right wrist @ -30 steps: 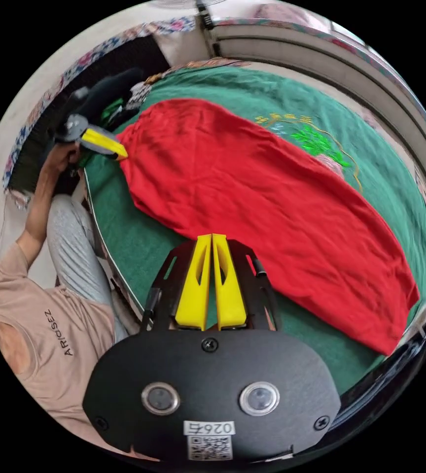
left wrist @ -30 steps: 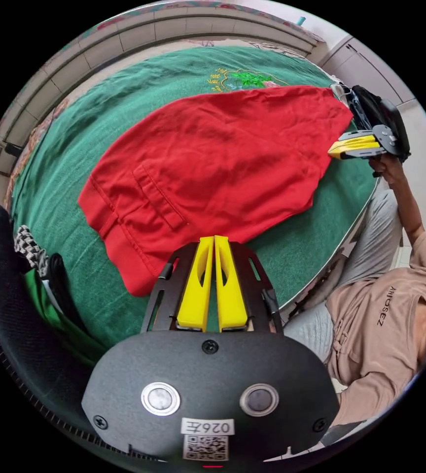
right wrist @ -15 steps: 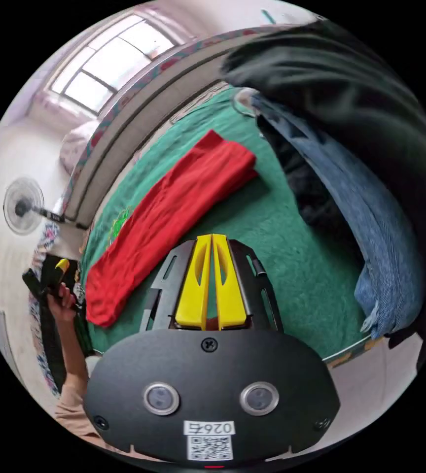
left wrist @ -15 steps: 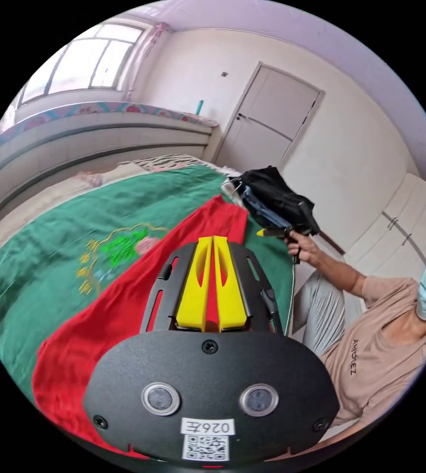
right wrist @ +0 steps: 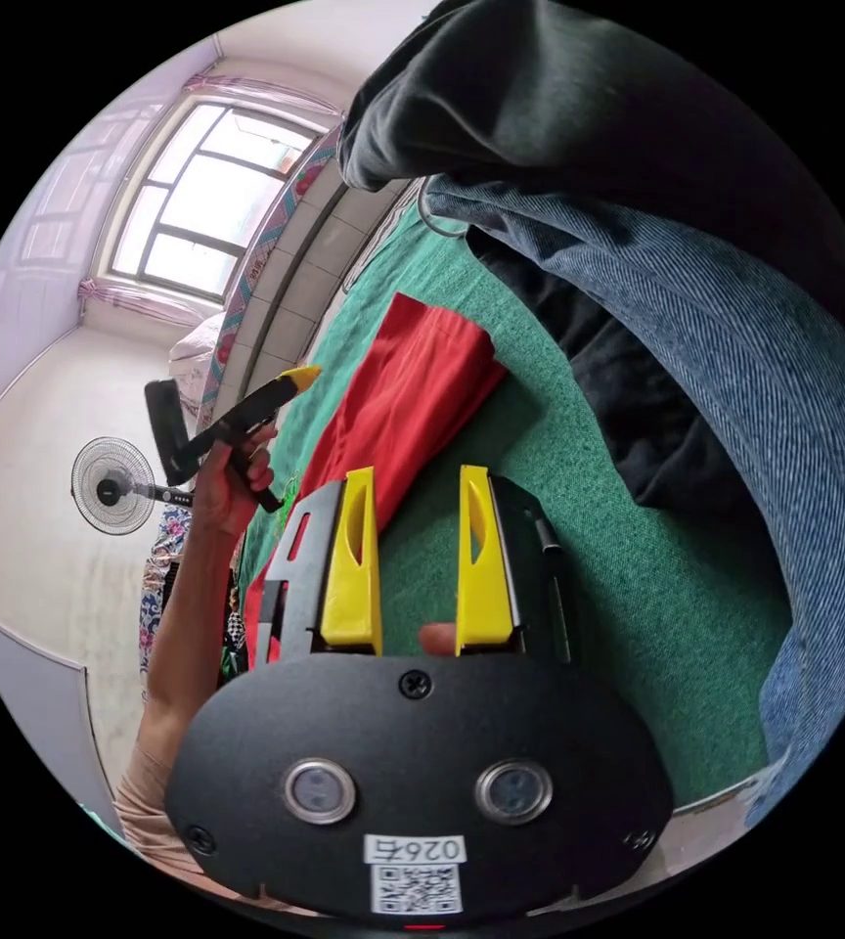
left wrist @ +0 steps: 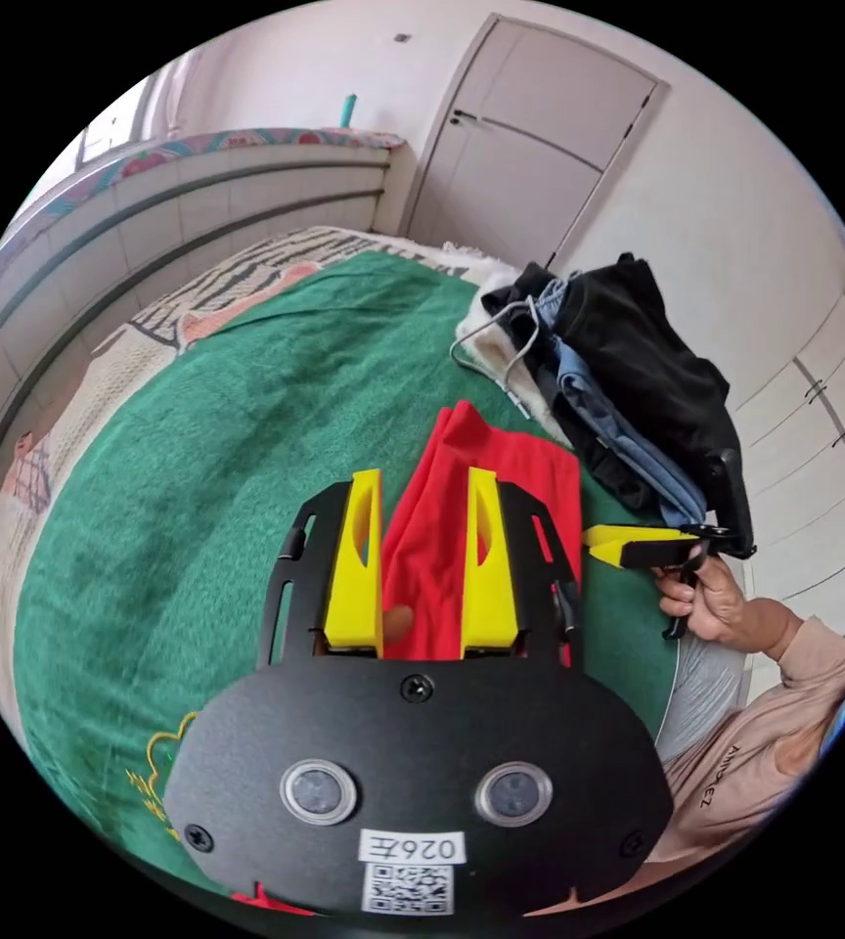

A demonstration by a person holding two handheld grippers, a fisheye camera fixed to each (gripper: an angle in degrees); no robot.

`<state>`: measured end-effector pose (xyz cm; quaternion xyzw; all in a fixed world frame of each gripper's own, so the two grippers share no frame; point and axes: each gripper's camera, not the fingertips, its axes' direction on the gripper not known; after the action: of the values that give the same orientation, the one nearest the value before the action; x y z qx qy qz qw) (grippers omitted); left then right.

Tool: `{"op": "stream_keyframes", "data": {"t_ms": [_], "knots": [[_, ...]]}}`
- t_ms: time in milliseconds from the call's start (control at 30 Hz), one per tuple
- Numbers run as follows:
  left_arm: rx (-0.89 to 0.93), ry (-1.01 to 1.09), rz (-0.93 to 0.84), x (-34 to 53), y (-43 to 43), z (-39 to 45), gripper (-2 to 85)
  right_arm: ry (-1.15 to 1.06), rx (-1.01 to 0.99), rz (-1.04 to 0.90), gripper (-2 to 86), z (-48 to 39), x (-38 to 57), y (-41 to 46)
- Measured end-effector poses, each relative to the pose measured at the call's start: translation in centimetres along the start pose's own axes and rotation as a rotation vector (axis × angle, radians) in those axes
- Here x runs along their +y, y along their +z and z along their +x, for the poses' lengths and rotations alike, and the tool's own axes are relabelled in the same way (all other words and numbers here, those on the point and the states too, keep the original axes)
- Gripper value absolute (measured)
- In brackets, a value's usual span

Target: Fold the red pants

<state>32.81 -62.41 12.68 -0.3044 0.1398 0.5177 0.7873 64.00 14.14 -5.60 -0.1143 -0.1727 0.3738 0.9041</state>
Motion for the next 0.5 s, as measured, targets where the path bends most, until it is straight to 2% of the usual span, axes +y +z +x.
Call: {"op": "stream_keyframes", "data": {"t_ms": [200, 300, 500], "knots": [[0.095, 0.067, -0.18, -6.7, 7.5, -0.2, 15.4, -0.019, -0.021, 0.026, 8.1, 2.0, 2.0, 0.0], [0.029, 0.038, -0.183, -8.0, 8.8, -1.0, 11.1, -0.022, -0.027, 0.051, 6.9, 2.5, 2.3, 0.5], [0.154, -0.058, -0.162, -8.5, 10.2, -5.7, 2.1, -0.038, -0.035, 0.06, 2.2, 3.1, 1.8, 1.0]]}}
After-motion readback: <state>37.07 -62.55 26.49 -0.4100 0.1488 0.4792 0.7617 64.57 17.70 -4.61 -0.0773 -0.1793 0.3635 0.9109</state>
